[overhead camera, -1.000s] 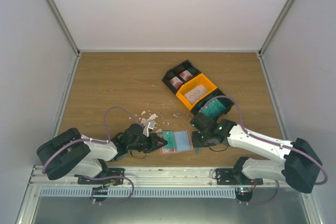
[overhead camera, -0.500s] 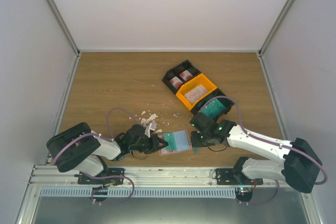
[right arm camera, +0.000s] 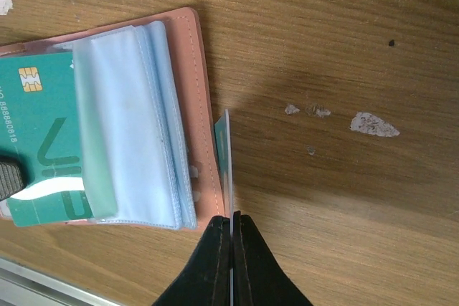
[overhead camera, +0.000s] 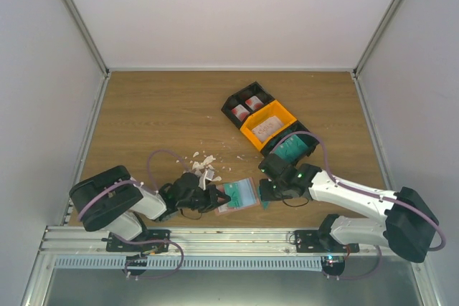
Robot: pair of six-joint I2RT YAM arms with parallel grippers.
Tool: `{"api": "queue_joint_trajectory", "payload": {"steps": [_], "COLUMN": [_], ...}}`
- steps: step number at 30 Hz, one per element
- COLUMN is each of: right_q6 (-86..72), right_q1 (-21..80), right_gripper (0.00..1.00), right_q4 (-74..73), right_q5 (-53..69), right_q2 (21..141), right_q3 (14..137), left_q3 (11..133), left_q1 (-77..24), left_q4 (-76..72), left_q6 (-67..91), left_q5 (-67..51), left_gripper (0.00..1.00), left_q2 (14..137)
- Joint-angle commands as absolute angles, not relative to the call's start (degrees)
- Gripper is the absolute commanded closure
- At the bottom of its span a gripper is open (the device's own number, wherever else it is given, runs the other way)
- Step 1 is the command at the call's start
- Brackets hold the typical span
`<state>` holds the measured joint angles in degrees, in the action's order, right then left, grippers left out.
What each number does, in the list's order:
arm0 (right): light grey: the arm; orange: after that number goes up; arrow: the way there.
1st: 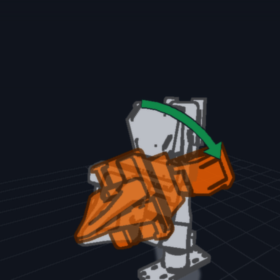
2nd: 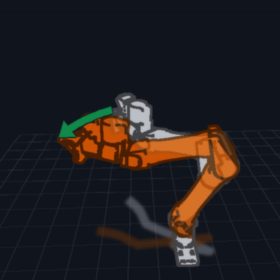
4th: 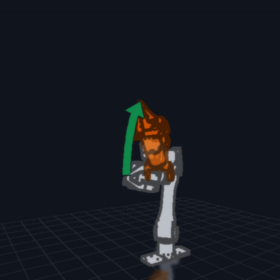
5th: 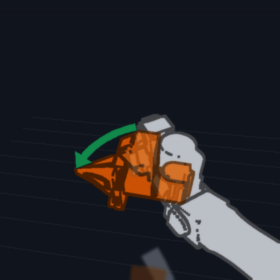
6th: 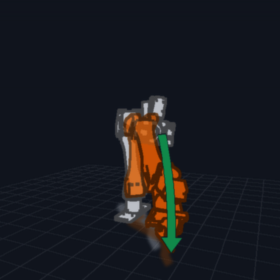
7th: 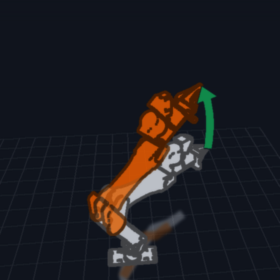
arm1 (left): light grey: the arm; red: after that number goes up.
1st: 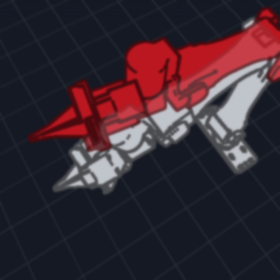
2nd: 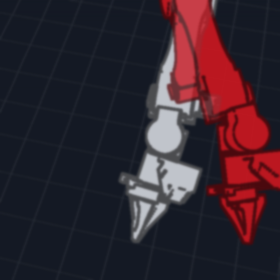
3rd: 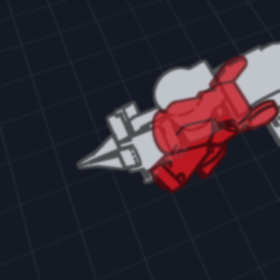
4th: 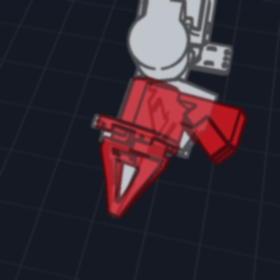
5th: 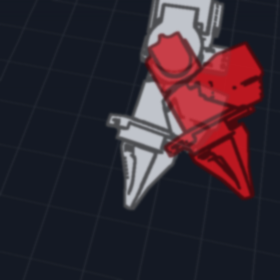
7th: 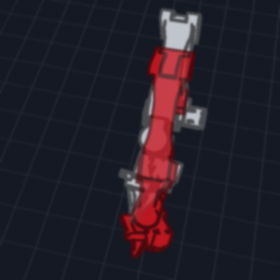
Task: Put the credit cards into the card holder
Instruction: Insert the credit card into the card holder.
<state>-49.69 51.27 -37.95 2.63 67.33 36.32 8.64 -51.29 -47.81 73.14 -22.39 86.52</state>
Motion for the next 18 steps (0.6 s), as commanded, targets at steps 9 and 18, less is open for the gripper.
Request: {"api": "queue_joint_trajectory", "payload": {"steps": [9, 18], "right_q6": [-50.88, -50.46], "right_q1": [52.12, 52.11], "right_gripper": [0.99, 1.00], "right_q4": [-38.49, -36.42], "right_q5": [4.07, 4.96], "right_q2": [68.20, 68.73], "right_q3": [33.67, 32.99], "left_q3": [4.04, 3.96], "left_q1": [-55.45, -58.25], "left_q4": [-47.01, -38.76], "left_q6": [81.39, 84.79], "left_q5": [-13.68, -8.55], "left_gripper": [1.00, 1.00], "left_q2": [83.41, 77.82]}}
